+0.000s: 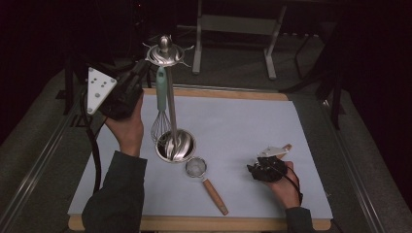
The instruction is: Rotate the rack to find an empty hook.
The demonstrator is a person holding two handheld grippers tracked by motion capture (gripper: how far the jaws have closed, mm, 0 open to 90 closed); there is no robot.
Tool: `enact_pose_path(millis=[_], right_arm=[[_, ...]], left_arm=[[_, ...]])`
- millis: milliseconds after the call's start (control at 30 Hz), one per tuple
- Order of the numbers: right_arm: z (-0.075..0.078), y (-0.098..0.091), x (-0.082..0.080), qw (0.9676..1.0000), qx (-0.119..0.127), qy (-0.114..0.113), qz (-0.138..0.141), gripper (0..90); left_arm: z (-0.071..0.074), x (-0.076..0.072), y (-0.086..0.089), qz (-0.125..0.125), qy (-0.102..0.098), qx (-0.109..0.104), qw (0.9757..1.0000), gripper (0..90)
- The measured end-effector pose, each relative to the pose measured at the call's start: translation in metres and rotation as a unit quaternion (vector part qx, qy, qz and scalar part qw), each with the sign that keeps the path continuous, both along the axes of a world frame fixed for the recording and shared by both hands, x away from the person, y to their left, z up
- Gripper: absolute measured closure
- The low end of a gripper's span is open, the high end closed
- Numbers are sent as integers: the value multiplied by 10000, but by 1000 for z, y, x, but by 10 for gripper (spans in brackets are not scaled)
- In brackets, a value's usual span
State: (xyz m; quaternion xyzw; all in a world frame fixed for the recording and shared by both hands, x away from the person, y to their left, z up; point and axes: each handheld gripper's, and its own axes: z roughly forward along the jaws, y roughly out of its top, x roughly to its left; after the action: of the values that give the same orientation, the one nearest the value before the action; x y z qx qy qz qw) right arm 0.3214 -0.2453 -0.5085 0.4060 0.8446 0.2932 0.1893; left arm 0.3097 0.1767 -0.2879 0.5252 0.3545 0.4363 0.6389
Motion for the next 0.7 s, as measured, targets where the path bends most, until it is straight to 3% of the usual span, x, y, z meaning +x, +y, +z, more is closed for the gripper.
enact_pose_path(millis=[333, 700], right_arm=[[-1, -1, 0, 10000, 9, 34, -8, 462], [-2, -1, 1, 10000, -2, 54, 5, 460]], left_arm=[[5, 12, 5, 71, -41, 46, 10000, 899], [8, 24, 6, 104, 56, 52, 9999, 899]])
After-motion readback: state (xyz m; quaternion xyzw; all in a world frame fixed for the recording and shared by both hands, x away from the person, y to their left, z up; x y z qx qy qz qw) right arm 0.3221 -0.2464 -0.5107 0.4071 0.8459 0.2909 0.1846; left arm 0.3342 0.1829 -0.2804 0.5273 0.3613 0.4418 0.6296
